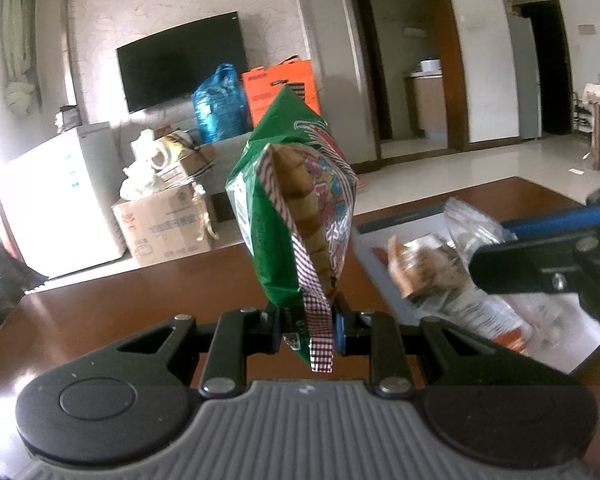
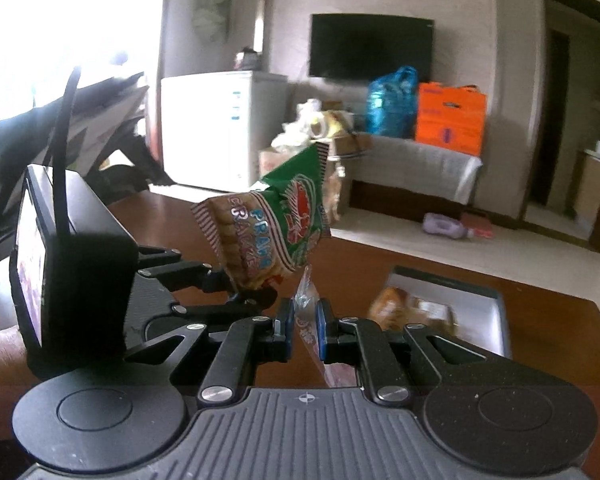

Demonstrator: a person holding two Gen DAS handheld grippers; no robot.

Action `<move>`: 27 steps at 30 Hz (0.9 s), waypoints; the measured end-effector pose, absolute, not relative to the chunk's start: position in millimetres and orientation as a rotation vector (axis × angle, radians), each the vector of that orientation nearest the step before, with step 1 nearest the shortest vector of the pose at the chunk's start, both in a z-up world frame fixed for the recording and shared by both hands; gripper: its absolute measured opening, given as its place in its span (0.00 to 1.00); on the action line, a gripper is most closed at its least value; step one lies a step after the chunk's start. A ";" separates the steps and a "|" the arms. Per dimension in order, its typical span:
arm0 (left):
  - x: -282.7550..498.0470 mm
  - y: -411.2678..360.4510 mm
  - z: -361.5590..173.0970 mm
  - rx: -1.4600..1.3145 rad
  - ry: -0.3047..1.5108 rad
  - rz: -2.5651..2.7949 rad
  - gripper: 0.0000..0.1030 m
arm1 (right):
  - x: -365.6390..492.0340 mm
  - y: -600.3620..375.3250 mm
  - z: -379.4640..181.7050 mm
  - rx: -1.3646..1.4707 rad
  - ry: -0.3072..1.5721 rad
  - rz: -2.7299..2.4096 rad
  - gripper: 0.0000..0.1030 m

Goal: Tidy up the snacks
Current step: 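Lift the green bag and clear packet and carry both over the white box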

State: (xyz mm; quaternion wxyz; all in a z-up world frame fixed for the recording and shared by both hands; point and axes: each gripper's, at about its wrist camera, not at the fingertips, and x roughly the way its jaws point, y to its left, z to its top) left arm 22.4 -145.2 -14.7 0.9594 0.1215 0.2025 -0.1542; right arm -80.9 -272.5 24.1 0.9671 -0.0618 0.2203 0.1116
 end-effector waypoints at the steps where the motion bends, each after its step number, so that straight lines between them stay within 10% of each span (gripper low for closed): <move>1: 22.5 -152.7 -13.8 0.246 0.409 -0.325 0.21 | -83.3 -279.4 23.6 -0.118 0.447 0.209 0.13; 27: 68.6 -281.5 -54.6 0.283 0.447 -0.507 0.21 | -70.6 -353.0 -19.7 0.028 0.606 0.014 0.13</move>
